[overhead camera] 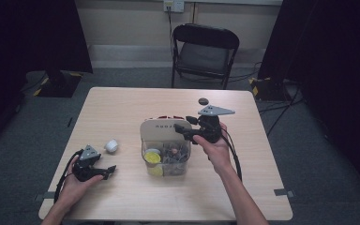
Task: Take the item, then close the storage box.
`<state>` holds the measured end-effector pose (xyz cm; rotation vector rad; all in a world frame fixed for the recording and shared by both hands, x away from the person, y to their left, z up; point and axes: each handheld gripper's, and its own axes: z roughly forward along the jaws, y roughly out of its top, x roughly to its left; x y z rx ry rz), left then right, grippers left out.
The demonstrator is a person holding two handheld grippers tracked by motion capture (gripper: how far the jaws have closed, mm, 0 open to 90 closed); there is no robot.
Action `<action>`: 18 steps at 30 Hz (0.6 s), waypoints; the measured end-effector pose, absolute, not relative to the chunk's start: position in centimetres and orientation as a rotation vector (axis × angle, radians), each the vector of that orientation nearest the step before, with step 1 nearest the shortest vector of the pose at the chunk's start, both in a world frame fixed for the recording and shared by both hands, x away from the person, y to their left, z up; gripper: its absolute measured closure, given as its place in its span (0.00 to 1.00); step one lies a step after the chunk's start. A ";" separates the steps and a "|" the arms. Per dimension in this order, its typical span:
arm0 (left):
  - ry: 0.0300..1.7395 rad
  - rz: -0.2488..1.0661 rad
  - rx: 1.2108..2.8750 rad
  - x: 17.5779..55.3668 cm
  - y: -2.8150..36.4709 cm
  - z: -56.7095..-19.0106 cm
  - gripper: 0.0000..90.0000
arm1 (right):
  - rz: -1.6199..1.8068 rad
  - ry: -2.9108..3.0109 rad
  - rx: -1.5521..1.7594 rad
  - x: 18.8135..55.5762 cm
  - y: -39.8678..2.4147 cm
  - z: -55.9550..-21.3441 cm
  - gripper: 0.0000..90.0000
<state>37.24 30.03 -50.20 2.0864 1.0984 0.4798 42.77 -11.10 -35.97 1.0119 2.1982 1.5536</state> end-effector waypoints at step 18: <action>1.105 0.477 2.079 37.2 30.0 -50.2 0.17 | 1.565 2.242 0.964 41.7 -10.5 -35.8 0.51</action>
